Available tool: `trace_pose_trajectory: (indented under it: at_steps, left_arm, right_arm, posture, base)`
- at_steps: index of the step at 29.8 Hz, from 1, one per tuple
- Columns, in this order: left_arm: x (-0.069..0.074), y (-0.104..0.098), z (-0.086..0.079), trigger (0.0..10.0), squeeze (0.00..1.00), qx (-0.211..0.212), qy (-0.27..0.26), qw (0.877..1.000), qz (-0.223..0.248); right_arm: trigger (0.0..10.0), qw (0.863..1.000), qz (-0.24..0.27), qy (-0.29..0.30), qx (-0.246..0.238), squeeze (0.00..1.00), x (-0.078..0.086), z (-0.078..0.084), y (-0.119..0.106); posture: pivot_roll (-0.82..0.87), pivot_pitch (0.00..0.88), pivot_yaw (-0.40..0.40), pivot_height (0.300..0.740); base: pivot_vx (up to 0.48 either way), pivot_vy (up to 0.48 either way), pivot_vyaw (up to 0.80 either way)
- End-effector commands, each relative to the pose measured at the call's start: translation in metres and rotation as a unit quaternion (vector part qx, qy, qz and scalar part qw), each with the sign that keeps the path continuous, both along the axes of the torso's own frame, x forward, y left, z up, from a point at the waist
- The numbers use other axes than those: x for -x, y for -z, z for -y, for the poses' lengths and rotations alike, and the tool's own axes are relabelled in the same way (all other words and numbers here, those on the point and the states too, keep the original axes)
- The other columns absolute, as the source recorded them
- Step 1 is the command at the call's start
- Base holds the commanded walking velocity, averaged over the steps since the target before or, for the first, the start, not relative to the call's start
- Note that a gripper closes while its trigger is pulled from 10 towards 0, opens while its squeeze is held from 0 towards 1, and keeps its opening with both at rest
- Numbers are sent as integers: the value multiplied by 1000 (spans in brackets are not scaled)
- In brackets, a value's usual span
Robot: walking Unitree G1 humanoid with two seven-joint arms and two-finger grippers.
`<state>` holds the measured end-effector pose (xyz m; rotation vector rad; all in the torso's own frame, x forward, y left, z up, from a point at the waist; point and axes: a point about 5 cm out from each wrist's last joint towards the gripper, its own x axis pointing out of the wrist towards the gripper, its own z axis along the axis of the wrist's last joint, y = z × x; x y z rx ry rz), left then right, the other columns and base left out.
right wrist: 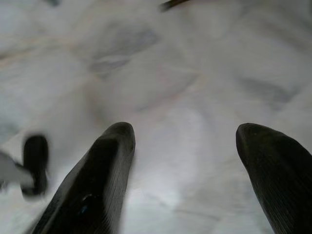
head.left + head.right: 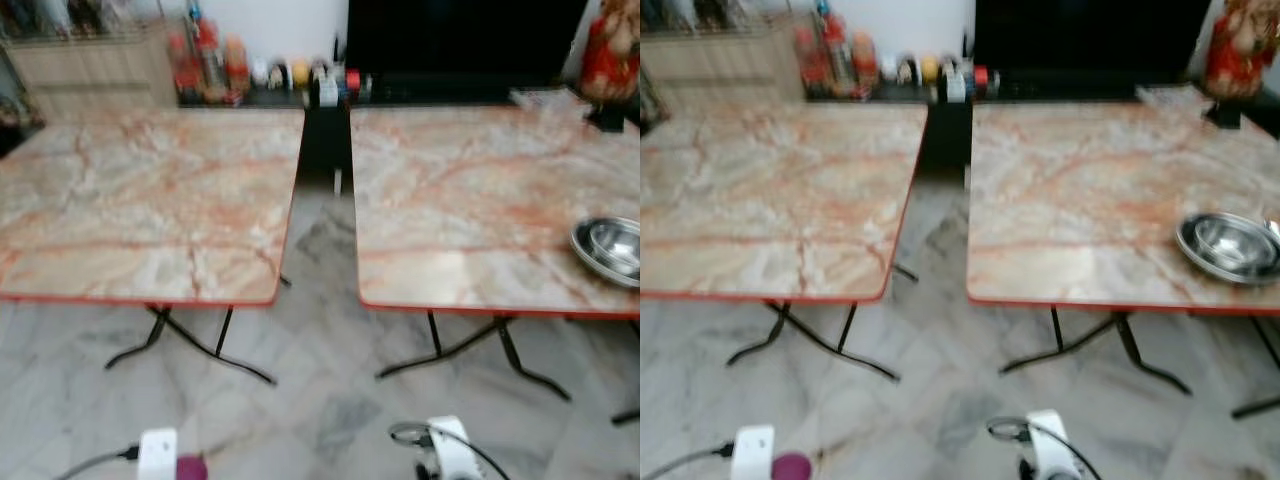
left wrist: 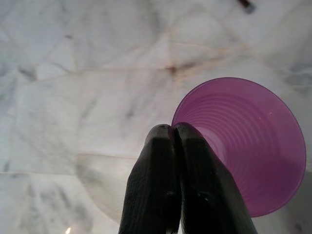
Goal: Setting the table
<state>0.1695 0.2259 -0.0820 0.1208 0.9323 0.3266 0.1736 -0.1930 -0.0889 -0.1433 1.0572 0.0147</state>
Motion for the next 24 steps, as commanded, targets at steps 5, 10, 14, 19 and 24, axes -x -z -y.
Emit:
trace_pose_trajectory:
  at_steps: [5,10,14,19,24]
  left_arm:
    - [-1,-1,-4,10000,0,-4,-3,1000,3]
    - [-2,-1,-3,10000,0,-3,-2,1000,5]
    - [-2,-2,-2,10000,0,-1,2,1000,7]
    - [-1,-1,-1,10000,0,0,2,1000,8]
    - [0,-1,-1,10000,0,0,2,1000,6]
  right_arm:
    - [10000,1000,16,-4,-13,0,-8,-8,-3]
    - [10000,1000,17,-14,-13,0,-9,-8,-3]
    - [10000,1000,18,-6,-16,0,-9,-9,-3]
    - [10000,1000,16,-10,-14,0,-9,-8,-3]
    - [10000,1000,15,-12,-13,0,-8,-7,-3]
  posture:
    - [-16,0,-15,732]
    - [-21,0,-16,732]
    - [-20,0,-18,732]
    - [-21,0,-18,732]
    - [-22,0,-18,732]
  base:
    - [48,-415,0]
    - [244,-409,0]
    - [247,-409,0]
    - [244,-409,0]
    - [249,-407,0]
